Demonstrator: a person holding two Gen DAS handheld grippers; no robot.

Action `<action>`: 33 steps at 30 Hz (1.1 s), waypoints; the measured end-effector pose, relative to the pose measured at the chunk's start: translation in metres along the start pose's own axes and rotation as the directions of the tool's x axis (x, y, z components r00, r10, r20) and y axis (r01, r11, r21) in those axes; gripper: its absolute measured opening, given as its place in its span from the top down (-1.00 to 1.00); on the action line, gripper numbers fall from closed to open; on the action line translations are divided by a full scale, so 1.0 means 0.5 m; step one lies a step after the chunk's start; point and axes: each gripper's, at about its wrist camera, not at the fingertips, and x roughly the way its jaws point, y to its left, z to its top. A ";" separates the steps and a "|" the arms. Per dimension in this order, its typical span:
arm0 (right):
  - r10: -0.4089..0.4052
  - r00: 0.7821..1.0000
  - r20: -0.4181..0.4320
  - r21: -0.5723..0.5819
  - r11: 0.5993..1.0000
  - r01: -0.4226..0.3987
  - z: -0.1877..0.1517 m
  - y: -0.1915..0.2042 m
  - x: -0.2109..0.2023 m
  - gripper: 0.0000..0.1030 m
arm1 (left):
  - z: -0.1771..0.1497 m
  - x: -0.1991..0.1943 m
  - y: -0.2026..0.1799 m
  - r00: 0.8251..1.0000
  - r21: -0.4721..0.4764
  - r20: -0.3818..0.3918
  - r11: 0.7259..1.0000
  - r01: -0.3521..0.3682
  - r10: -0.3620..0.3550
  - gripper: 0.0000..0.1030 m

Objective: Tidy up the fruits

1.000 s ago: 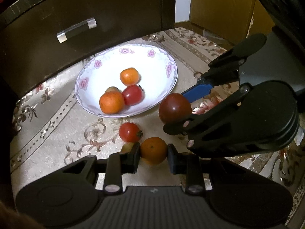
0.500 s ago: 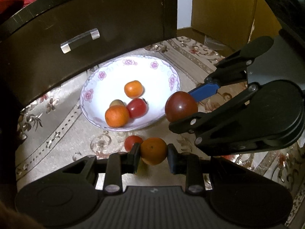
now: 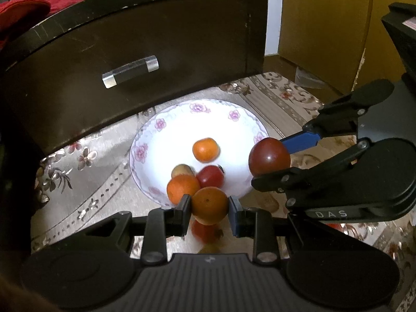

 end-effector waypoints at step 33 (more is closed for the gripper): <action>-0.057 0.998 0.004 0.007 0.998 0.057 0.024 -0.032 0.080 0.27 | 0.037 0.062 0.045 0.996 -0.069 0.038 0.995 -0.074 0.077 0.31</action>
